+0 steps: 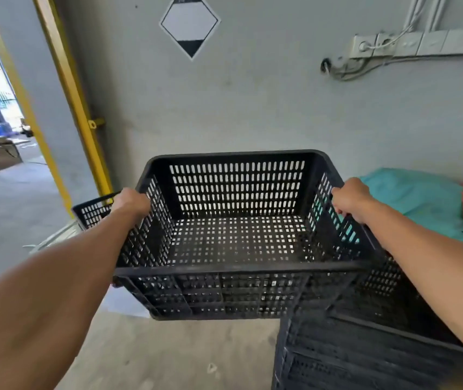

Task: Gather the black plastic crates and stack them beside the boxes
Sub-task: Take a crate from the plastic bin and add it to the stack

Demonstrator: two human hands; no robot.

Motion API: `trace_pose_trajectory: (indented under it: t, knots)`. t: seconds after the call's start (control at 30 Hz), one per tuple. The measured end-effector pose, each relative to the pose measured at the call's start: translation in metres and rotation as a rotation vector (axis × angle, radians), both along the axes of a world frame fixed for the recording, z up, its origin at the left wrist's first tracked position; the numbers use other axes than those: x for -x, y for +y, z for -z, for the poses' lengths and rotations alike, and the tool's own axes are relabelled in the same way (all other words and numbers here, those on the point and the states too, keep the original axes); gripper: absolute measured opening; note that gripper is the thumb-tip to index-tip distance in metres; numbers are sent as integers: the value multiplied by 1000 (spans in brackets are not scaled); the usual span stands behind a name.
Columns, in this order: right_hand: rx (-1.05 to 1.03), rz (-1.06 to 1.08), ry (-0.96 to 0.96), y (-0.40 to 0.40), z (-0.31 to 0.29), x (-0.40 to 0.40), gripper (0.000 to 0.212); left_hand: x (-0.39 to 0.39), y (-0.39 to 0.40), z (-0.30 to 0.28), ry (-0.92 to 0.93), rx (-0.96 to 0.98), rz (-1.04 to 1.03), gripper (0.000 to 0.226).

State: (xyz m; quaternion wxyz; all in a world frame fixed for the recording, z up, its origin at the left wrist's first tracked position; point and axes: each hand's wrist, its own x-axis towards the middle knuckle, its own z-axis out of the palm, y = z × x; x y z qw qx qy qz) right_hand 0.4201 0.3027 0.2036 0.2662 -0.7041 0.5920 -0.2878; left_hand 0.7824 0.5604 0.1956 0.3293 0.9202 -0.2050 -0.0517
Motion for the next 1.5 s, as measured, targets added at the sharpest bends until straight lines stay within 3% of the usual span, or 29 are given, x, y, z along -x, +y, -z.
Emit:
trace_pose_trajectory:
  t: [0.3,0.5,0.57,0.7,0.93,1.17,1.27,1.5]
  knots:
    - [-99,85,-25,-105,-5,206,31,167,-167,-15,-36,4,187,33]
    - [-163,156,-26,-157,20,279,17,231,-252,2,46,-60,323,34]
    - [-178,167,-15,-172,26,292,15,241,-278,12,82,-60,346,37]
    - [-185,166,-1,-198,41,307,33,253,-323,29,116,-65,382,37]
    - [-220,222,31,-234,71,309,12,260,-373,55,164,-86,433,51]
    - [-240,188,82,-250,80,315,43,259,-384,53,171,-158,437,59]
    - [-245,165,96,-249,79,322,34,261,-378,50,270,-152,481,64]
    - [-279,109,129,-233,79,333,24,261,-363,57,286,-154,465,53]
